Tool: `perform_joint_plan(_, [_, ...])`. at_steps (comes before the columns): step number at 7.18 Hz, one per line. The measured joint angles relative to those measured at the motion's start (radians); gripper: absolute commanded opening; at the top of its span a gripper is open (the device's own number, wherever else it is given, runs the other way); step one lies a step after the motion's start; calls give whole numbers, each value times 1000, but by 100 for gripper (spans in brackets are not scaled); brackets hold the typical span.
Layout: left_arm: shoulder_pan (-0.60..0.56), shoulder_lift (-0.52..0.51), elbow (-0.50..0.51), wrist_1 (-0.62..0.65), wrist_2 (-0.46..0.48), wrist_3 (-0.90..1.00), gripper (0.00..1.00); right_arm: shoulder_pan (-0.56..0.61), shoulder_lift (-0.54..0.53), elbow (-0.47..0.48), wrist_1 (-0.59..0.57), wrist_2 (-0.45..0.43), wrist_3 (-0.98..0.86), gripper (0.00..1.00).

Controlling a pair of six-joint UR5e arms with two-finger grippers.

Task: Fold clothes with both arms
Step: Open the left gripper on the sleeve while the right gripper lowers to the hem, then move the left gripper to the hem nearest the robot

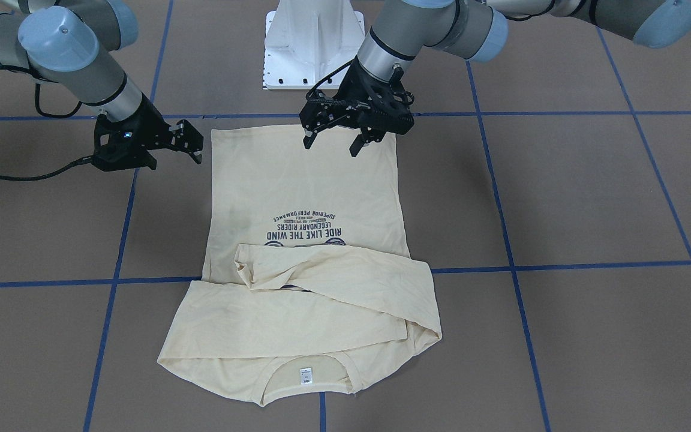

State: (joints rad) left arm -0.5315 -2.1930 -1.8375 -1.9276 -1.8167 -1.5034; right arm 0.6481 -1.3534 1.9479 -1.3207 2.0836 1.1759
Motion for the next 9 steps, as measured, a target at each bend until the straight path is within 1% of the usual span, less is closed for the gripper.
perform_joint_plan(2, [-3, 3, -7, 8, 4, 0, 100, -78, -1, 12, 0, -49, 72, 98])
perform_joint_plan(4, [-5, 2, -12, 10, 6, 0, 100, -159, -3, 2, -5, -89, 89, 95])
perform_joint_plan(6, [-6, -2, -16, 10, 7, 0, 100, -199, -3, -19, -13, -98, 91, 87])
perform_joint_plan(7, [-7, -2, -17, 10, 7, 0, 100, -210, -8, -25, -15, -98, 91, 80])
perform_joint_plan(9, [-7, -2, -23, 9, 7, 0, 100, -230, -11, -39, -17, -96, 92, 73])
